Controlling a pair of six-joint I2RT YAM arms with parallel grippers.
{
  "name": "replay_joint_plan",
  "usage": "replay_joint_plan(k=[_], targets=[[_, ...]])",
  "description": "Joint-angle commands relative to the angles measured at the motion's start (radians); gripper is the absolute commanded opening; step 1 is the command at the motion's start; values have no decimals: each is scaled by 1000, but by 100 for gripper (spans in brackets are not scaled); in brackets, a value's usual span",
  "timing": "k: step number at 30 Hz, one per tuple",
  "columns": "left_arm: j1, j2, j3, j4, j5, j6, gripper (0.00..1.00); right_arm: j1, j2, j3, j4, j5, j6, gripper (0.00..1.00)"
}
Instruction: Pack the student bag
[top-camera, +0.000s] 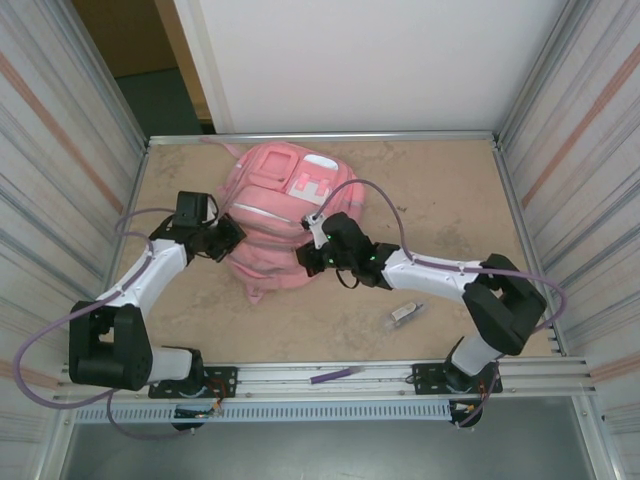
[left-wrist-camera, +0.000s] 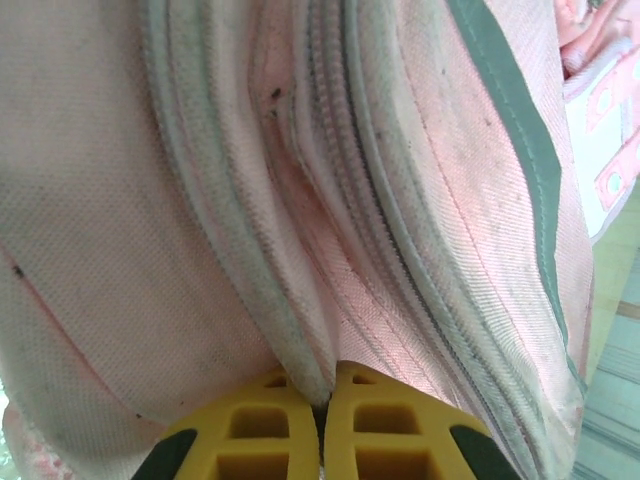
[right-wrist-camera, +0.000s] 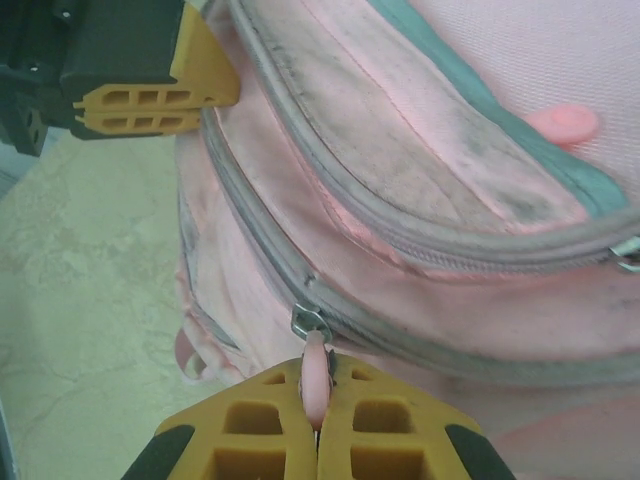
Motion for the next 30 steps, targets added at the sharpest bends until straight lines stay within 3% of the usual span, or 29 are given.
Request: replay_joint_plan(k=[1, 7, 10, 13, 16, 18, 21, 26, 30], targets=[[52, 34, 38, 71, -90, 120, 0, -19, -92, -22, -74, 30, -75, 0], [64, 155, 101, 152, -86, 111, 0, 0, -58, 39, -62, 13, -83, 0], [97, 234, 191, 116, -104, 157, 6, 17, 3, 85, -31, -36, -66, 0], [161, 284, 243, 84, -22, 134, 10, 33, 60, 135, 3, -68, -22, 0], [198, 215, 199, 92, 97, 87, 19, 40, 112, 166, 63, -96, 18, 0], [178, 110, 151, 37, 49, 83, 33, 43, 134, 193, 64, -105, 28, 0], [138, -19, 76, -24, 15, 84, 46, 45, 143, 198, 75, -117, 15, 0], [71, -98, -46, -26, 62, 7, 47, 45, 170, 232, 59, -143, -20, 0], [27, -79, -62, -3, 107, -47, 40, 74, 200, 248, 75, -150, -42, 0]])
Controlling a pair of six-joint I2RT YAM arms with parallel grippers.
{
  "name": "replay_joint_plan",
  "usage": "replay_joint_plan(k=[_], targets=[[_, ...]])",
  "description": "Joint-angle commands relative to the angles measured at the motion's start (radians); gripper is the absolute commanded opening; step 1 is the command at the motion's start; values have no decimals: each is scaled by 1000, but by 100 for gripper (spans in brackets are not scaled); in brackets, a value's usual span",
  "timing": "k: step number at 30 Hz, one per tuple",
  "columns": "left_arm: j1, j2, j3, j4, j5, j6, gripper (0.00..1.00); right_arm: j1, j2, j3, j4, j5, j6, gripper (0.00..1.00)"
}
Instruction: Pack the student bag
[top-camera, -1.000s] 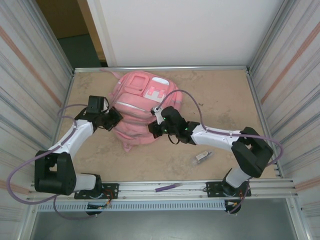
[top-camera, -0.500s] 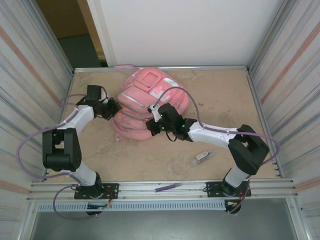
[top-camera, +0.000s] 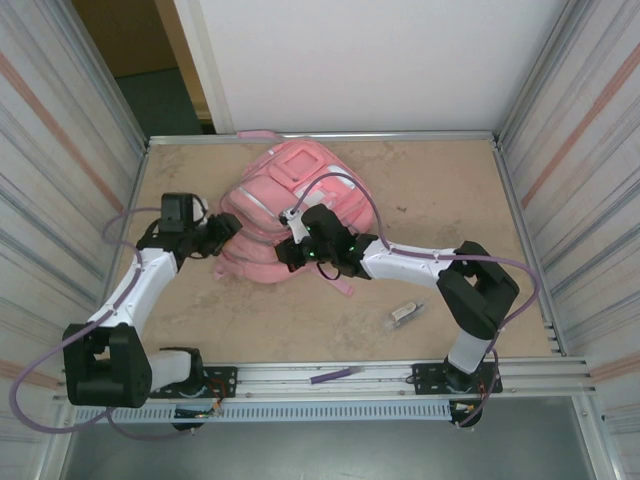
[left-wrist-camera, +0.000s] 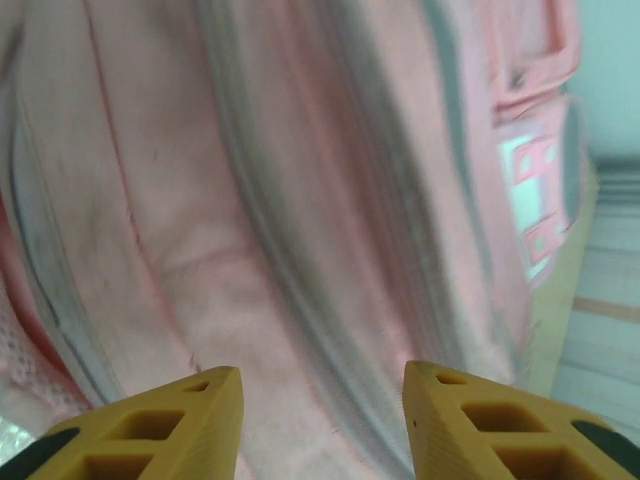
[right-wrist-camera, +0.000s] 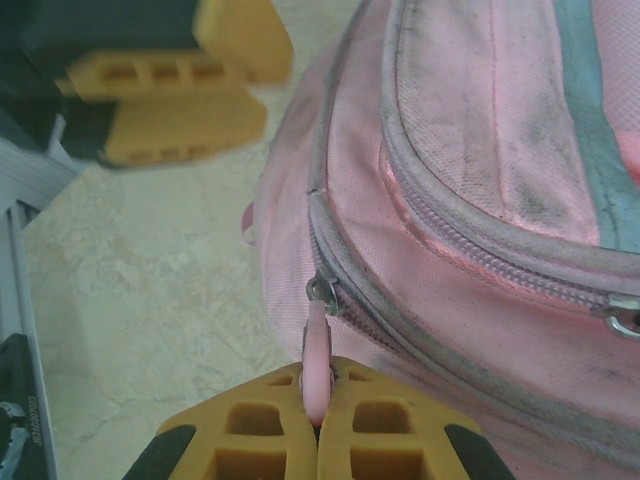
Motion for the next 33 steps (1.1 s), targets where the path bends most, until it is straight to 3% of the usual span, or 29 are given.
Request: replay_joint_plan(k=[1, 17, 23, 33], targets=[[-31, 18, -19, 12, 41, -76, 36, 35, 31, 69, 61, -60, -31, 0], [-108, 22, -46, 66, 0, -187, 36, 69, 35, 67, 66, -44, -35, 0], [-95, -78, 2, -62, -77, -115, 38, 60, 39, 58, 78, -58, -26, 0], [-153, 9, -4, 36, 15, -177, 41, 64, 26, 45, 111, -65, -18, 0]])
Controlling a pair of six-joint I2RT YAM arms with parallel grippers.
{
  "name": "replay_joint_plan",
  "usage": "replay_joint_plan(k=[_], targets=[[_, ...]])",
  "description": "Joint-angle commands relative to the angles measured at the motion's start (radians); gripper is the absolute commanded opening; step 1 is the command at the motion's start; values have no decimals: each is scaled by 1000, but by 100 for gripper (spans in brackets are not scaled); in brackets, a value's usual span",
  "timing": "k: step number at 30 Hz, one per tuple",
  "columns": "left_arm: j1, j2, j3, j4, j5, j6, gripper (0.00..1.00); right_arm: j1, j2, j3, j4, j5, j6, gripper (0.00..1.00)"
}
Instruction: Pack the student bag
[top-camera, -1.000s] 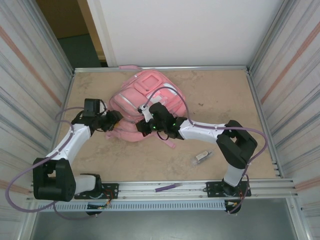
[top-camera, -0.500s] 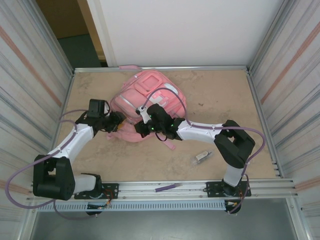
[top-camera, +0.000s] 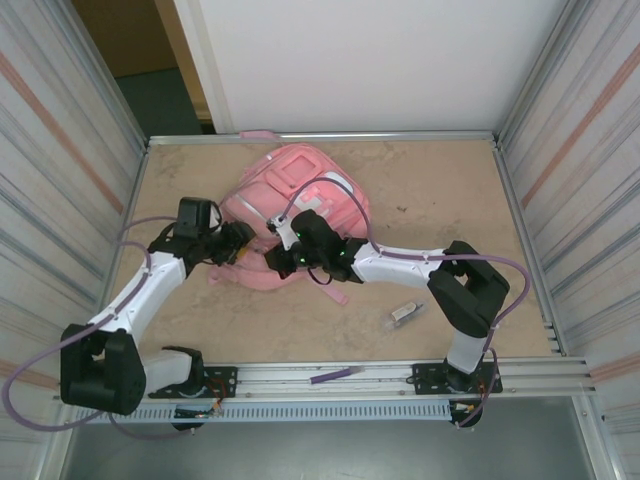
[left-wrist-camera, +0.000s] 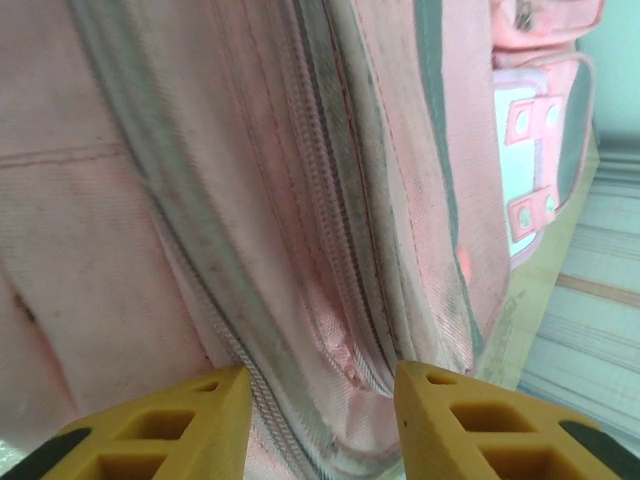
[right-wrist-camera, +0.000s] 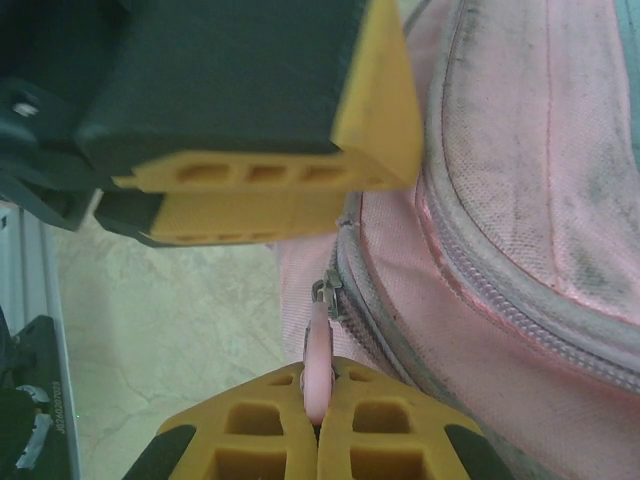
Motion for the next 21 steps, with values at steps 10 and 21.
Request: replay_joint_plan(k=[10, 21], targets=[[22, 12, 3, -3, -44, 85, 0, -19, -78, -61, 58, -16, -56, 0], [179, 118, 71, -32, 18, 220, 0, -88, -230, -212, 16, 78, -174, 0]])
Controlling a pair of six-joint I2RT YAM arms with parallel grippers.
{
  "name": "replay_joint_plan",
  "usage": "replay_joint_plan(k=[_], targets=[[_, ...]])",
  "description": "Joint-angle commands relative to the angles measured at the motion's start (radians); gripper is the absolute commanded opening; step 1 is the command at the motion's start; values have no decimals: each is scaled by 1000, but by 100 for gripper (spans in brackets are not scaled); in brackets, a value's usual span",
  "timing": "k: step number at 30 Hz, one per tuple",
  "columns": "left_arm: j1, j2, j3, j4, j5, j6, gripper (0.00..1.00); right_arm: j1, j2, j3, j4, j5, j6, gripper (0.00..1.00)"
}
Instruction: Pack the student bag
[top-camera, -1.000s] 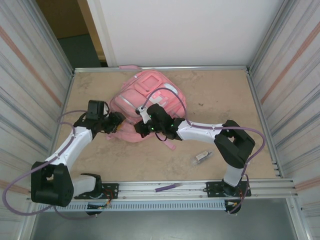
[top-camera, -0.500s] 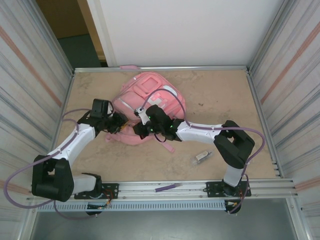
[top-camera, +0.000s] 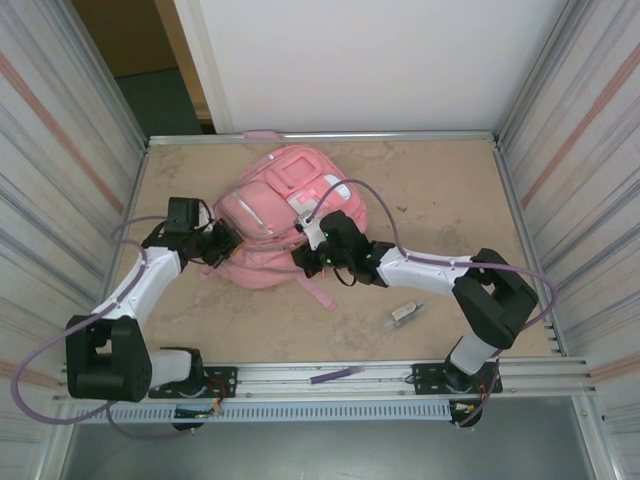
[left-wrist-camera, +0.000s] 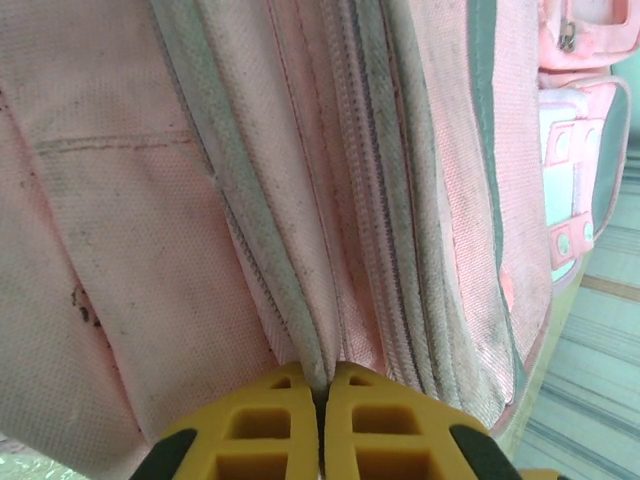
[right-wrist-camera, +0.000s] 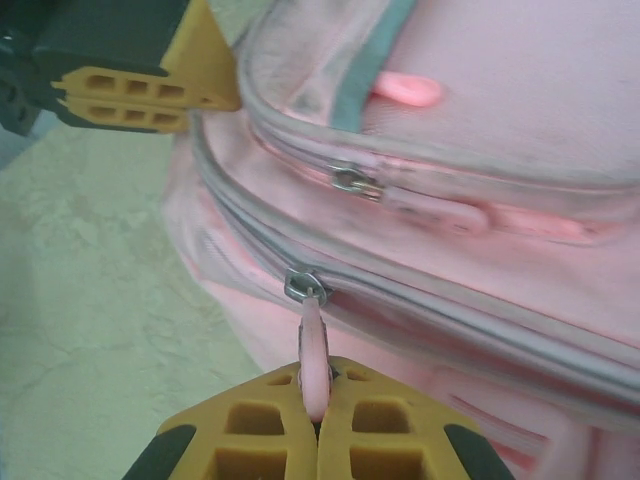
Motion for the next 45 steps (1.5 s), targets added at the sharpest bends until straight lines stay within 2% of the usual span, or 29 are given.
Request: replay_joint_plan(k=[1, 2, 3, 7, 9, 11, 16, 19, 22, 25, 28, 33, 43, 45], targets=[[47, 88, 75, 19, -35, 74, 0, 24, -71, -3, -8, 56, -88, 0], [47, 123, 101, 28, -23, 74, 0, 44, -61, 11, -9, 68, -104, 0], [46, 154, 127, 34, -13, 72, 5, 56, -50, 26, -8, 72, -108, 0], [58, 274, 260, 17, 39, 81, 37, 94, -4, 92, 20, 72, -79, 0], [80, 288, 291, -19, 96, 58, 41, 104, 25, 111, 49, 60, -67, 0], [90, 238, 259, -21, 134, 18, 43, 106, 52, 149, 49, 40, -55, 0], [66, -16, 81, -57, 27, -27, 48, 108, 67, 157, 60, 28, -51, 0], [37, -119, -29, -45, -26, -95, 47, 96, 74, 162, 5, 44, -49, 0], [-2, -127, -73, 8, -16, -134, 46, 80, 72, 139, -24, 108, -12, 22], [-51, -81, -49, 33, -56, -129, 46, 45, 76, 121, -31, 103, 46, 23], [-76, -9, -18, 79, -36, -136, 45, 18, 59, 91, -12, 110, 104, 23], [-114, 92, 30, 128, -54, -141, 44, 17, 53, 71, 11, 134, 115, 24], [-129, 181, 18, 181, -106, -181, 24, 27, 60, 55, 51, 134, 112, 25], [-129, 169, 14, 180, -120, -170, 17, 22, 71, 54, 53, 133, 112, 26]])
